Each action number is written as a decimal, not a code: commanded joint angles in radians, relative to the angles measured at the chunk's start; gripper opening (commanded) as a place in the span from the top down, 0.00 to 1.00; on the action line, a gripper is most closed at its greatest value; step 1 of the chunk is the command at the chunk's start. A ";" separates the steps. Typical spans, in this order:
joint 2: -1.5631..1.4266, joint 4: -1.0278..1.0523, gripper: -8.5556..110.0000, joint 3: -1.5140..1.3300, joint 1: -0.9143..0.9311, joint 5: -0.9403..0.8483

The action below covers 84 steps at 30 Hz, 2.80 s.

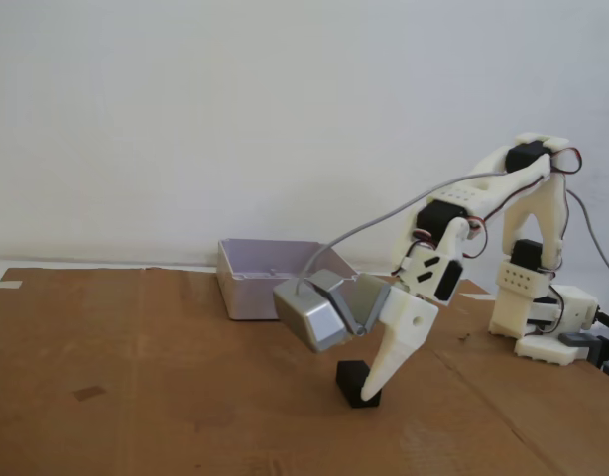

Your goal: Grasp a block and put it in the box.

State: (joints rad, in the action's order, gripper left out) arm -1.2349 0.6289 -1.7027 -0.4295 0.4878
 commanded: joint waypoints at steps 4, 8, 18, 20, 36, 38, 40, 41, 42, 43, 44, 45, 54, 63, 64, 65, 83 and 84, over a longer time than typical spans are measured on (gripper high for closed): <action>-0.048 -0.015 0.43 0.025 -0.014 0.008; -0.041 -0.015 0.43 0.023 -0.032 0.008; -0.041 -0.017 0.43 -0.011 -0.043 0.008; -0.041 -0.021 0.43 -0.006 -0.040 0.008; -0.040 -0.031 0.43 0.021 -0.031 0.008; -0.040 -0.031 0.43 0.021 -0.029 0.006; -0.040 -0.031 0.43 0.021 -0.028 0.005; -0.040 -0.031 0.43 0.021 -0.028 0.003; -0.038 -0.031 0.43 0.021 -0.026 0.003; -0.038 -0.031 0.43 0.021 -0.026 0.003; -0.038 -0.031 0.43 0.021 -0.026 0.005; -0.035 -0.031 0.43 0.021 -0.026 0.005; 0.025 -0.025 0.43 0.084 0.005 -0.003; 0.034 -0.029 0.43 0.084 0.008 -0.005; 0.034 -0.029 0.43 0.083 0.009 -0.006; 0.034 -0.029 0.43 0.083 0.009 -0.006; 0.035 -0.018 0.50 0.077 0.011 -0.006; 0.035 -0.018 0.51 0.075 0.011 -0.006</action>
State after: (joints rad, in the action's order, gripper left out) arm -1.1766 0.6289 -1.7027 -0.4387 0.4878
